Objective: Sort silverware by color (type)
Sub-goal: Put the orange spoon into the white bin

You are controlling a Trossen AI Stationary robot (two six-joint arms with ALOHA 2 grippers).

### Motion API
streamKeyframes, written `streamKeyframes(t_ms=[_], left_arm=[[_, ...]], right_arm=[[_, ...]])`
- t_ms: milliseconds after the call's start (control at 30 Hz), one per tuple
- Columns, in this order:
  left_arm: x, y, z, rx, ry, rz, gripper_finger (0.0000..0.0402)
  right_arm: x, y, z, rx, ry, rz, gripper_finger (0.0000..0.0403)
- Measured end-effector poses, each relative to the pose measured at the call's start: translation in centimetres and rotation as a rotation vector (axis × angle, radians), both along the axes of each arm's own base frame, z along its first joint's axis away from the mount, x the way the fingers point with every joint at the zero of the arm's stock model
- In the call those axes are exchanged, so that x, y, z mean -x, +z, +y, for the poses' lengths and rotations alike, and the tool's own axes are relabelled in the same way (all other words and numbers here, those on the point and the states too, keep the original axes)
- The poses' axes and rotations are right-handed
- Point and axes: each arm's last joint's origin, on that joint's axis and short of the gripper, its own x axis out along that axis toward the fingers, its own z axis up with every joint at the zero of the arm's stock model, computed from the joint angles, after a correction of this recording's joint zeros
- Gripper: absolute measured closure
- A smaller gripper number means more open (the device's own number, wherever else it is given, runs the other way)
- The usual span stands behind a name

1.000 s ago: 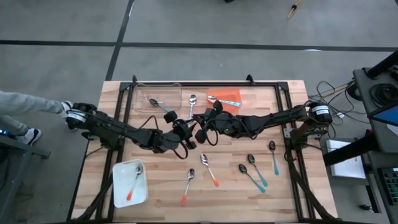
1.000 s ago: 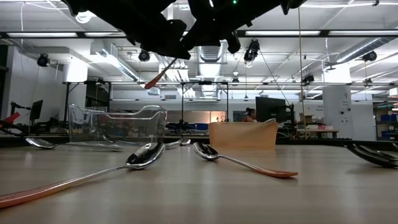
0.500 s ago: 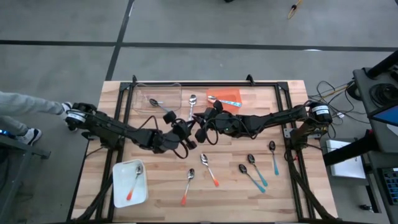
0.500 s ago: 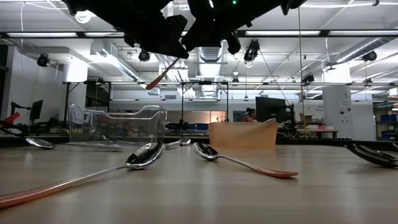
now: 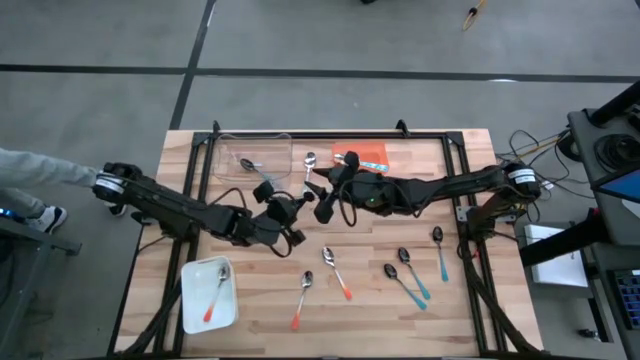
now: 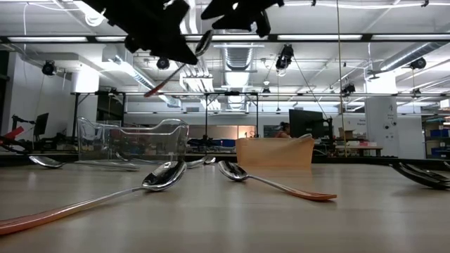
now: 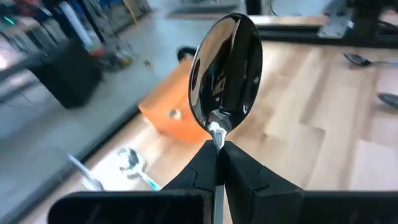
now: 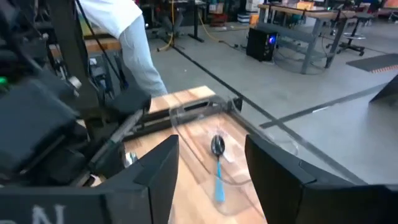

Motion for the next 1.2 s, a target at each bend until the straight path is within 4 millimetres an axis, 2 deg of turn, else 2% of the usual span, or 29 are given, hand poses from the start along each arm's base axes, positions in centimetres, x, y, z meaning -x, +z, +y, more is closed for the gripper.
streamKeyframes(t_ms=[200, 367, 467, 567, 700, 867, 1033, 1200], left_arm=[[3.3, 2.1, -0.8, 0.312, -0.145, -0.020, 0.0401], [7.4, 3.4, -1.8, 0.760, -0.287, 0.091, 0.0401], [9.6, 3.8, -2.5, 0.987, -0.281, 0.155, 0.0401], [11.8, 4.0, -3.3, 1.138, -0.252, 0.245, 0.0401], [14.6, 3.2, -4.1, 1.215, -0.036, 0.375, 0.0401], [16.7, 1.8, -5.7, 1.234, 0.234, 0.491, 0.0401], [16.9, 0.4, -7.4, 1.219, 0.402, 0.496, 0.0402], [16.4, -1.0, -8.9, 1.192, 0.485, 0.508, 0.0402]], right_arm=[[0.4, 1.3, 0.0, 0.048, 0.008, 0.057, 0.0224], [0.5, 1.3, -0.4, 0.069, 0.004, 0.090, 0.0225], [0.5, 1.2, -0.8, 0.067, -0.007, 0.109, 0.0225], [0.6, 1.0, -1.2, 0.053, -0.022, 0.117, 0.0225], [0.7, 0.6, -1.3, 0.046, -0.027, 0.129, 0.0225], [0.7, 0.4, -1.3, 0.044, -0.027, 0.152, 0.0225], [0.7, 0.4, -1.5, 0.051, -0.029, 0.159, 0.0225], [0.8, 0.3, -1.6, 0.055, -0.030, 0.171, 0.0225]])
